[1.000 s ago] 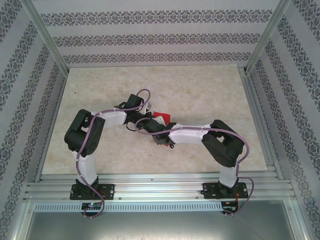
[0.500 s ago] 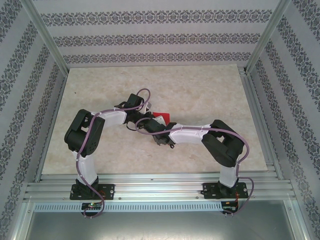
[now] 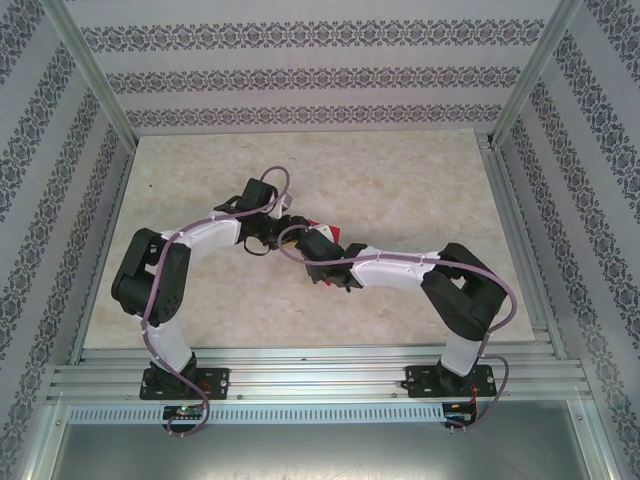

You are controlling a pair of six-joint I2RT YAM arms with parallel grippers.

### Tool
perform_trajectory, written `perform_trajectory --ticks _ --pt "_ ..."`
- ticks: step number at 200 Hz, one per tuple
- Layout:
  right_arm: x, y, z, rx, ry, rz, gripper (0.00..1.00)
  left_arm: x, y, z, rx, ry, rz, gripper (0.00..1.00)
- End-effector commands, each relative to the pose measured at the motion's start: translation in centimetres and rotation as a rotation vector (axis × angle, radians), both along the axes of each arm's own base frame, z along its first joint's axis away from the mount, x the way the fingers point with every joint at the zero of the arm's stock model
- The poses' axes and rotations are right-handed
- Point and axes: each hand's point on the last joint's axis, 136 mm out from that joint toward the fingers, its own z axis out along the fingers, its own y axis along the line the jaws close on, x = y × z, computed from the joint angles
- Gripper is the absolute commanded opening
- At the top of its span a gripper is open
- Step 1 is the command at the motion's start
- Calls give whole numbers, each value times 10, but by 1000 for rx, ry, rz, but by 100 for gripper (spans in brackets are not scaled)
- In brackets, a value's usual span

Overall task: Fold a paper plane with a square sheet of paper (fold left side to right side)
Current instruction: Fourth fold the wing at the center of the table.

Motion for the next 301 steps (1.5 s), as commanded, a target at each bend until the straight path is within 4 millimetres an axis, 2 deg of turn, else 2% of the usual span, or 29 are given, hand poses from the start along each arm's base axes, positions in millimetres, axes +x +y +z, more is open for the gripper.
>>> perform_trajectory --ticks 1,30,45,57,82,106,141,189,219,249,270,301 --pt "-13 -15 -22 4 92 -10 13 8 7 34 -58 -104 22 67" --pt "-13 -16 -24 42 106 -18 13 5 11 29 -73 -113 56 79" --pt "-13 -19 -25 53 113 -24 12 5 13 30 -83 -124 68 79" --pt "-13 -20 -24 76 114 -28 12 4 12 29 -91 -119 72 76" --pt "-12 -21 -23 151 125 -30 13 -5 4 16 -134 -81 45 64" --pt "-12 -22 -23 220 146 -30 13 -14 -13 1 -162 -41 2 55" --pt "-12 -23 -24 270 166 -32 13 -15 -41 -9 -176 -12 -44 51" --pt "-10 -25 -25 329 188 -43 14 -13 -64 -25 -172 30 -68 42" --pt "-9 -24 -25 351 200 -40 15 -12 -68 -44 -147 86 -52 36" --pt "-7 -24 -22 372 206 -43 18 -12 -69 -54 -119 106 -44 33" --pt "-5 -24 -13 375 191 -39 21 -12 -68 -59 -99 113 -44 32" --pt "-3 -35 -1 297 150 -50 23 -13 -67 -65 -86 124 -37 31"
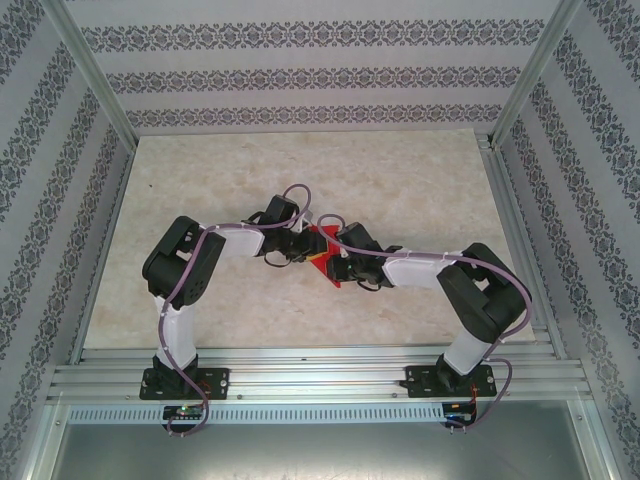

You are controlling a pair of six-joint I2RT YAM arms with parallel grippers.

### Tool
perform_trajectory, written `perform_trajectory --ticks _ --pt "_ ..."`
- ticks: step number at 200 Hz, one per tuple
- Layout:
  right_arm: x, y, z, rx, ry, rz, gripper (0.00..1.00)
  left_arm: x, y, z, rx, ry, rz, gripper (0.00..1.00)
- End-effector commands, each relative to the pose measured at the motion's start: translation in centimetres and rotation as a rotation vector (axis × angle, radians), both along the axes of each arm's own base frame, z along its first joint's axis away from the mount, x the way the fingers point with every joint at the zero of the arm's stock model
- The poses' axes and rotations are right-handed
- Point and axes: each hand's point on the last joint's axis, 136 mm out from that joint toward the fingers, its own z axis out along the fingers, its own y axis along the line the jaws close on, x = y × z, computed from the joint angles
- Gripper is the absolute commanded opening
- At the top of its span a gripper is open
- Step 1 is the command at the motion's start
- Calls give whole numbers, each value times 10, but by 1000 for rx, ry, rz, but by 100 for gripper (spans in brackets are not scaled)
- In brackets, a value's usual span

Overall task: Fold a paper plane with a square sheet of paper (fold left side to right side)
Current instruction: Fourth fold the wing at the center of the table.

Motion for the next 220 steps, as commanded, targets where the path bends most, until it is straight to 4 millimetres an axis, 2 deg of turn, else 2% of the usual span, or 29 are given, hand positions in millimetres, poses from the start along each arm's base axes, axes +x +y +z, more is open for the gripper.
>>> perform_trajectory --ticks 1,36,80,220 --pt "5 -7 18 -44 -53 -5 24 1 -5 -4 21 5 2 31" --pt "-1 -11 12 -136 -44 7 28 1 -4 -5 28 5 3 31" --pt "-10 -2 0 -155 -5 32 27 2 -3 -5 37 5 -1 31" --pt "-35 -12 -17 -134 72 20 9 2 -2 -7 50 6 -3 31"
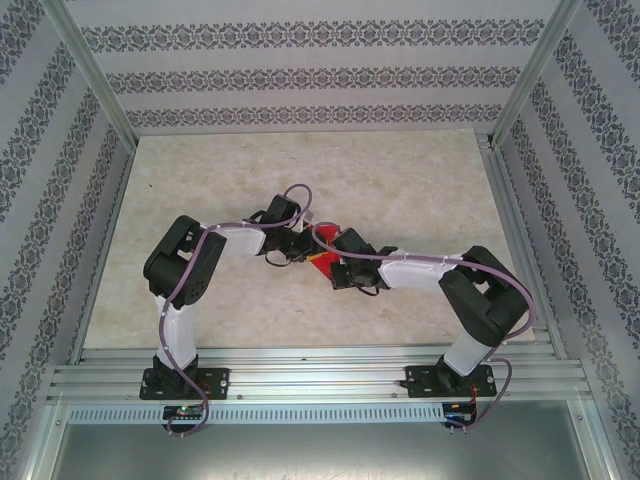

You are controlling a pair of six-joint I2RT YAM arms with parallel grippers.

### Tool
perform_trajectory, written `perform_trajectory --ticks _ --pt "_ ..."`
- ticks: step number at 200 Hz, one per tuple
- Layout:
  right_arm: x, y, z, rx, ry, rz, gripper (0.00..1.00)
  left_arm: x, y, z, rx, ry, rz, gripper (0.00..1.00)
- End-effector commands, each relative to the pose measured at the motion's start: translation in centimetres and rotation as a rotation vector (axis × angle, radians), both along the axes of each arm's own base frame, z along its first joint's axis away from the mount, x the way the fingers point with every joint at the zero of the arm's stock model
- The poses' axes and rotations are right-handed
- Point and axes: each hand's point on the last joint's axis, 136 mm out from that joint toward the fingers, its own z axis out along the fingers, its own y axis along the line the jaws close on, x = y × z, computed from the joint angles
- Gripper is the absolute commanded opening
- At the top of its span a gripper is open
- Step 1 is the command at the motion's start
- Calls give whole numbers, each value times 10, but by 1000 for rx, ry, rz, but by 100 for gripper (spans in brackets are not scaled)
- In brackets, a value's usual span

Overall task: Fold a paper plane with a square sheet of paper (fold left side to right side)
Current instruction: Fourth fold the wing at the center of the table.

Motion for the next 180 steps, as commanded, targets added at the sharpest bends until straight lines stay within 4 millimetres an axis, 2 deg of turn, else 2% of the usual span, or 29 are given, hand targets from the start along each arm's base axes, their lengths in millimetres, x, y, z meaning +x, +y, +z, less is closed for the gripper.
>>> perform_trajectory --ticks 1,40,59,76,109,132,162,180 --pt "-15 -5 -9 0 46 -6 9 1 -2 -5 25 -5 -8 31" --pt "-20 -7 -10 40 66 -9 9 1 -1 -8 34 0 -9 31" --pt "-19 -6 -3 75 66 -10 13 0 -1 -8 33 -1 -11 31" --pt "-15 -3 11 124 54 -14 18 -1 -2 -8 35 -2 -13 31" --pt "7 -2 48 273 12 -39 27 -1 -2 -8 36 -2 -14 31" --pt "27 -1 64 376 -2 -52 29 -1 -2 -8 37 -3 -14 31" --pt "59 -2 68 461 -13 -84 29 -3 -3 -8 36 -3 -19 31" --pt "69 1 63 464 3 -79 29 -3 -4 -8 36 -4 -20 31"
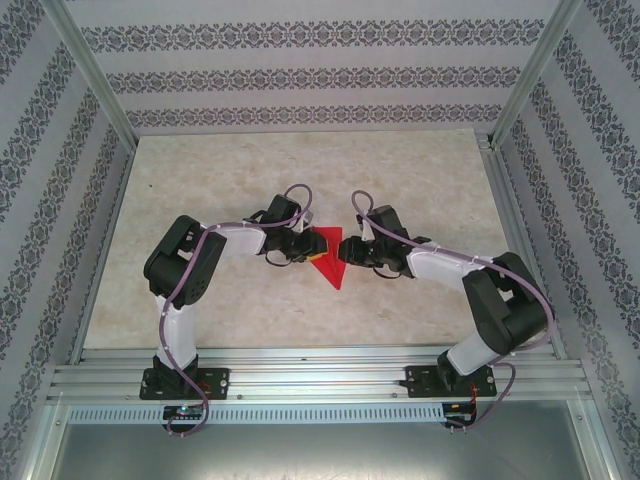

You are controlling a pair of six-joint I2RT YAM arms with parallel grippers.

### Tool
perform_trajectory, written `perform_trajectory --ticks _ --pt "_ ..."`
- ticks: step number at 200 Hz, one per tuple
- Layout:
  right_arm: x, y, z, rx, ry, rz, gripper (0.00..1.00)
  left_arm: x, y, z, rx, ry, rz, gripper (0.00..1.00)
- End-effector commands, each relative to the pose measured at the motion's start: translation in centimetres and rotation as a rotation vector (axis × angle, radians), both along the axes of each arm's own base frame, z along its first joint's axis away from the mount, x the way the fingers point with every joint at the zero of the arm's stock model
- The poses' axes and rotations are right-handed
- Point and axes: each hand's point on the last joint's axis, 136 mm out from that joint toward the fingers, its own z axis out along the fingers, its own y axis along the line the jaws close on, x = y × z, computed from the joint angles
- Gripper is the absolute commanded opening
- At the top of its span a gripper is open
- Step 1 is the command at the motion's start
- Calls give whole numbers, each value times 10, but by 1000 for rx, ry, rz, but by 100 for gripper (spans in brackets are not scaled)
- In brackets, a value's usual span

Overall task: Fold a paper plane with a square sheet of paper (fold left side to right side)
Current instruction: Fourth fold the wing at the center of the table.

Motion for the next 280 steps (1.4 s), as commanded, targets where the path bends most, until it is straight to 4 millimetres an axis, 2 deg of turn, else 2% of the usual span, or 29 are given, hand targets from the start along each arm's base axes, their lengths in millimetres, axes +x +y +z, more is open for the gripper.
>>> perform_trajectory --ticks 1,20,74,108,152,182,221,280 --pt "21 17 14 88 -28 34 29 -2 -4 -7 27 -10 -19 31" --pt "20 19 5 79 -4 42 28 -2 -4 -6 27 -11 -20 31" --pt "-12 20 -21 1 39 66 31 -3 -4 -4 28 -16 -22 31" --pt "-20 26 -33 -34 59 81 31 -3 -4 -2 32 -19 -23 31" --pt "-20 33 -36 -41 65 99 27 -2 -3 -2 33 -20 -21 31" --pt "-18 36 -34 -40 56 112 19 -3 -4 -1 31 -20 -22 31" --pt "-13 43 -30 -23 33 147 15 -4 -2 0 35 -25 -21 32" --pt "-11 40 -33 -6 38 153 4 -10 8 11 65 -57 -17 34"
